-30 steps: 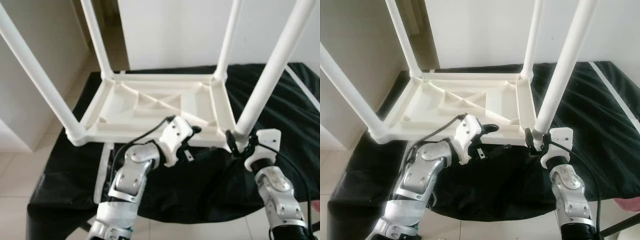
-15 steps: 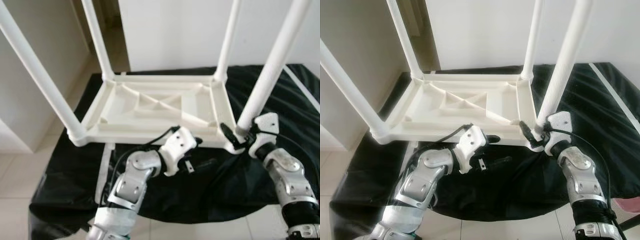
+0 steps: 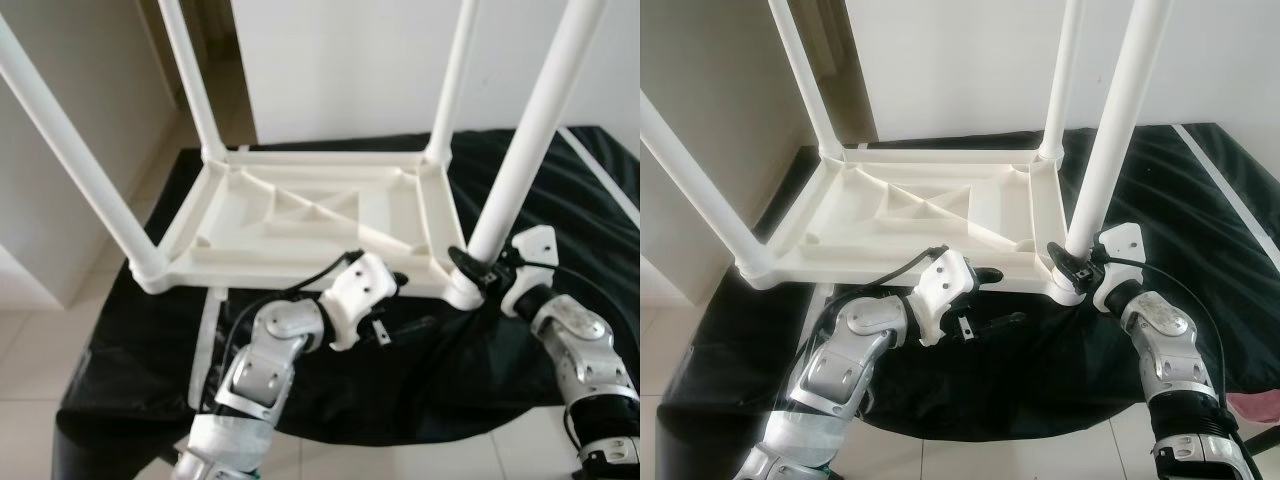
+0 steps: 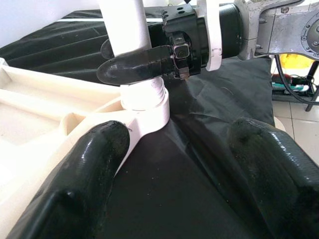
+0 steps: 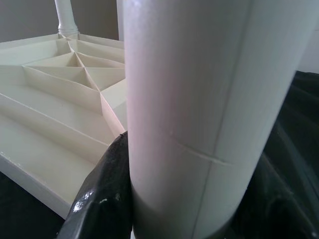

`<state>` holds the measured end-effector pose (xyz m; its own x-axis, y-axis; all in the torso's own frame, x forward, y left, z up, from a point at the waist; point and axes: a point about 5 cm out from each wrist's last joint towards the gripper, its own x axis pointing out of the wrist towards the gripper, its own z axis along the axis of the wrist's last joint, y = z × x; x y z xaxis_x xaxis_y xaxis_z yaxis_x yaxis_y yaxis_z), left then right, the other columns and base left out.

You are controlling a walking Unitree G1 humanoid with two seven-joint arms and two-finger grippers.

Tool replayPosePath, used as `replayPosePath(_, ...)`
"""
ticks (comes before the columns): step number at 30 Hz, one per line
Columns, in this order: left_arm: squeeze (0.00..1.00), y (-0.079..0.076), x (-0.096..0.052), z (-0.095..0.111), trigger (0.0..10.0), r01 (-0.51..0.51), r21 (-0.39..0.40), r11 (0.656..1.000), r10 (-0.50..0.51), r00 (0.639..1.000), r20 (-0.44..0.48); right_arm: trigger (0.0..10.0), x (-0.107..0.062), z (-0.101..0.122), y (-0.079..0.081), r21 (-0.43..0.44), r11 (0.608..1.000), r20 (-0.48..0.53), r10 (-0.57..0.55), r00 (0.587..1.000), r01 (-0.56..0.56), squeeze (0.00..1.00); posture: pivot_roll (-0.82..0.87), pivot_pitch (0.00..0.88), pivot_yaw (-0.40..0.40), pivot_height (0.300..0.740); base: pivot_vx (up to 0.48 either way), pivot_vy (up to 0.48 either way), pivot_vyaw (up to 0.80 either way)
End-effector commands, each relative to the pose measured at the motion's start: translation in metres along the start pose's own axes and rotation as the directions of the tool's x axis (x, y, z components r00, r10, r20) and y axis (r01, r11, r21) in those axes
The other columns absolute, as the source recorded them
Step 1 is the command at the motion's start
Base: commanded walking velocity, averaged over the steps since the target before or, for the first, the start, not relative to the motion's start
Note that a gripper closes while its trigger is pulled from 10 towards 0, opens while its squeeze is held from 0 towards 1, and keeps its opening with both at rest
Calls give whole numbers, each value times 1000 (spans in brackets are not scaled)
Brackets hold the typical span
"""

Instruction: Building children table

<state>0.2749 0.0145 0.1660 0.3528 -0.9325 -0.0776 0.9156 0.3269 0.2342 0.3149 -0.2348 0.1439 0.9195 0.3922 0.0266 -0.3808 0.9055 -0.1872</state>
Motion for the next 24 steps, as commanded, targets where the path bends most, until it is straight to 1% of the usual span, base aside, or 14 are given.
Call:
replayPosePath(1, 0, 2, -1, -3, 10000, -81, -12, 997, 81, 997, -13, 10000, -2, -11, 1, -2, 1000, -59, -9, 998, 9, 0, -51, 15, 61, 740, 0, 0, 0)
replayPosePath(2, 0, 2, -1, -3, 10000, -81, -12, 997, 81, 997, -13, 10000, -2, -11, 1, -2, 1000, -59, -9, 998, 9, 0, -51, 15, 61, 740, 0, 0, 0)
replayPosePath(3, 0, 2, -1, -3, 10000, -80, -12, 997, 80, 997, -13, 10000, -1, -10, 0, -9, 999, -60, -40, 997, 39, 0, -51, 15, 61, 740, 0, 0, 0)
replayPosePath(5, 0, 2, -1, -3, 10000, -80, -12, 997, 80, 997, -13, 10000, -1, -10, 0, -9, 999, -60, -40, 997, 39, 0, -51, 15, 61, 740, 0, 0, 0)
replayPosePath(6, 0, 3, -1, -3, 10000, -83, -14, 996, 82, 997, -10, 10000, 1, -11, 1, -19, 997, -72, -74, 995, 72, 0, -56, 20, 65, 740, 0, 0, 0)
replayPosePath(7, 0, 3, -1, -3, 10000, -83, -14, 996, 82, 997, -10, 10000, 1, -11, 1, -19, 997, -72, -74, 995, 72, 0, -56, 20, 65, 740, 0, 0, 0)
replayPosePath(9, 0, 3, -1, -1, 10000, -87, -16, 996, 87, 996, -5, 10000, 5, -14, 4, -56, 987, -98, -158, 983, 153, 0, -55, 21, 66, 740, 0, 0, 0)
replayPosePath(10, 0, 3, -1, -1, 10000, -87, -16, 996, 87, 996, -5, 10000, 5, -14, 4, -56, 987, -98, -158, 983, 153, 0, -55, 21, 66, 740, 0, 0, 0)
replayPosePath(12, 0, 4, -1, -1, 10000, -90, -17, 996, 90, 996, -2, 10000, 9, -16, 6, -56, 969, -113, -246, 963, 241, 0, -55, 21, 66, 740, 0, 0, 0)
replayPosePath(13, 0, 4, -1, -1, 10000, -90, -16, 996, 90, 996, -5, 10000, 11, -17, 9, -28, 947, -135, -320, 938, 319, 0, -56, 21, 65, 740, 0, 0, 0)
replayPosePath(14, 0, 4, -1, -1, 10000, -90, -16, 996, 90, 996, -5, 10000, 11, -17, 9, -28, 947, -135, -320, 938, 319, 0, -56, 21, 65, 740, 0, 0, 0)
replayPosePath(16, 0, 3, -2, -1, 10000, -90, -18, 996, 90, 996, -7, 10000, 11, -18, 10, -3, 931, -147, -361, 921, 364, 0, -56, 21, 65, 740, 0, 0, 0)
replayPosePath(21, 0, 2, -1, -2, 10000, -83, -20, 996, 83, 997, -6, 10000, 11, -20, 15, 61, 859, -181, -491, 852, 508, 0, -60, 20, 66, 740, 0, 0, 0)
replayPosePath(24, 0, 2, 0, -2, 10000, -83, -20, 996, 83, 997, -6, 10000, 12, -20, 16, 70, 849, -185, -504, 843, 523, 0, -60, 20, 66, 740, 0, 0, 0)
